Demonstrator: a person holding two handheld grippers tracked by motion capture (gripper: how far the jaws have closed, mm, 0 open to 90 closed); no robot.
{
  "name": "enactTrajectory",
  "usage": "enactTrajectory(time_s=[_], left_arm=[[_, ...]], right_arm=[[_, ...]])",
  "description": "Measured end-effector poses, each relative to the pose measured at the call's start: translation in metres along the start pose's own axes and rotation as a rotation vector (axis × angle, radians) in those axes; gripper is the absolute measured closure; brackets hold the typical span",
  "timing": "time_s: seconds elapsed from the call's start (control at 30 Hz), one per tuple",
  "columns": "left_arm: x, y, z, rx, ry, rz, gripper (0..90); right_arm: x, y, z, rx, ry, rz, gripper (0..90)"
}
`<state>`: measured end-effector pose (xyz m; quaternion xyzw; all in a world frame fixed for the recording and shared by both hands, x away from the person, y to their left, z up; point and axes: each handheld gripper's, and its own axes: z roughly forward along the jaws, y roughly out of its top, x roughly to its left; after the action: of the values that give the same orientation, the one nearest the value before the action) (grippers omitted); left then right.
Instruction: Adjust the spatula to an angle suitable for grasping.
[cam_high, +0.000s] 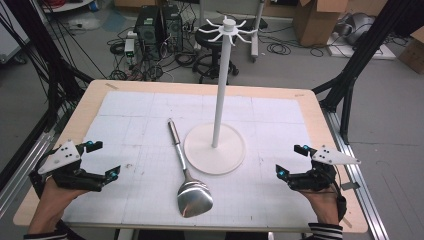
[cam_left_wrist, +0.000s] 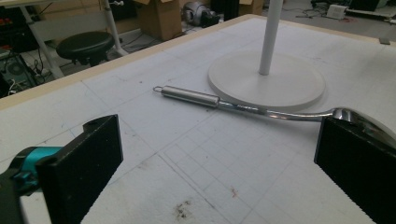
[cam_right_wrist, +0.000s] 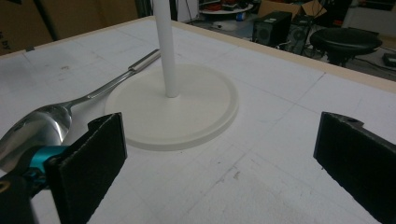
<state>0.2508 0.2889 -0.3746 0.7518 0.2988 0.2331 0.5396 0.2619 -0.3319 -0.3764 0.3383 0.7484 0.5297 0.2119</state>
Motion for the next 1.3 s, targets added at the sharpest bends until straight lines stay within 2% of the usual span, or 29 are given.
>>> enactTrajectory(time_s=[0.3,0.53,0.7,0.8,0.93,1.0,1.3], left_arm=[[0.001,-0.001,0.003,0.002,0.002,-0.005,1.7],[0.001,0.001,0.006,-0.013,-0.016,0.003,1.7],[0.001,0.005,0.01,-0.014,-0.035,0.025,1.7],[0.001,0.013,0.013,0.008,-0.043,0.024,1.7],[-0.001,0.026,0.018,0.036,-0.074,0.061,1.7],[-0.002,0.033,0.021,0.049,-0.093,0.094,1.7],[-0.01,0.054,0.035,0.123,-0.146,0.153,1.7]], right_arm=[[-0.002,-0.003,-0.001,0.004,-0.001,0.005,1.5],[-0.003,-0.004,-0.004,0.006,-0.008,0.01,1.5],[-0.005,-0.005,-0.006,0.003,-0.012,0.012,1.5],[-0.005,-0.004,-0.008,-0.004,-0.014,0.015,1.5],[-0.004,-0.002,-0.007,-0.002,-0.012,0.004,1.5],[-0.003,-0.002,-0.007,-0.004,-0.015,0.008,1.5],[-0.003,-0.002,-0.007,0.001,-0.01,0.003,1.5]])
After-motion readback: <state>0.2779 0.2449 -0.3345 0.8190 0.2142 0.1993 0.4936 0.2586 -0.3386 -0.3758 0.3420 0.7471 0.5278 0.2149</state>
